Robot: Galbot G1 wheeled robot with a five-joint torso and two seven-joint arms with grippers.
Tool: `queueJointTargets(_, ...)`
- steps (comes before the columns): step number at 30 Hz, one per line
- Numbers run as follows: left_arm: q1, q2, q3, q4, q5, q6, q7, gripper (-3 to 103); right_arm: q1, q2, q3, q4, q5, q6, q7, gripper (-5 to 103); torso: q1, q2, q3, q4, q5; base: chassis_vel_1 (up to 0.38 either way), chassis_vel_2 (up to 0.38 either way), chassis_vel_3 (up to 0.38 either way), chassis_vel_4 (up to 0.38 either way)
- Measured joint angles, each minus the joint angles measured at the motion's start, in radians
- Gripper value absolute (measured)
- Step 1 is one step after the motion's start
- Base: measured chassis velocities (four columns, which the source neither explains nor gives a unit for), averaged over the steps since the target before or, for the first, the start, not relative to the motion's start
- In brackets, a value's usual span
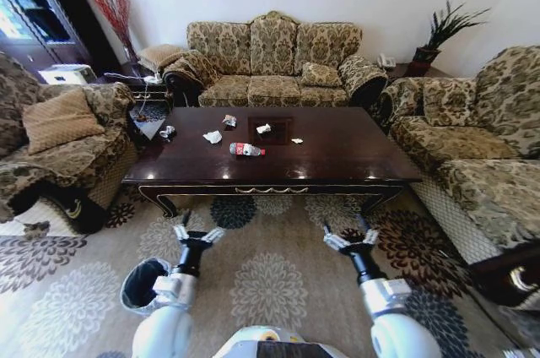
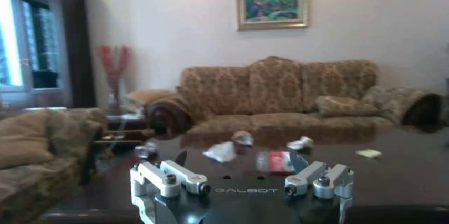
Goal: Move to the front of the table and place the trash on the table into the trash bin.
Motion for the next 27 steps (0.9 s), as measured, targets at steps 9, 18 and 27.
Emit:
queueJointTargets(9, -0.047, -0.009, 0.018, -0.016, -0.25, -0.084, -0.046, 99, 0.042, -0.002, 0.026, 0.052, 0.164, -0.06, 0.003, 100, 0.0, 0.0, 0.0, -0.0004, -0.0011, 0.0, 0.0, 0.0, 0.0)
queueJointTargets(18, -0.088, -0.048, 0.146, 0.057, -0.165, -0.24, -0.009, 100, 0.024, 0.084, -0.075, 0.016, 0.13, -0.017, 0.012, 100, 0.0, 0.0, 0.0, -0.0004, -0.0006, 0.0, 0.0, 0.0, 0.0)
queueJointTargets(27, -0.09, -0.016, 0.136, 0.061, -0.076, -0.187, 0.032, 100, 0.023, 0.1, -0.056, 0.019, 0.126, -0.027, 0.002, 100, 0.0, 0.0, 0.0, -0.0004, -0.0004, 0.0, 0.0, 0.0, 0.0)
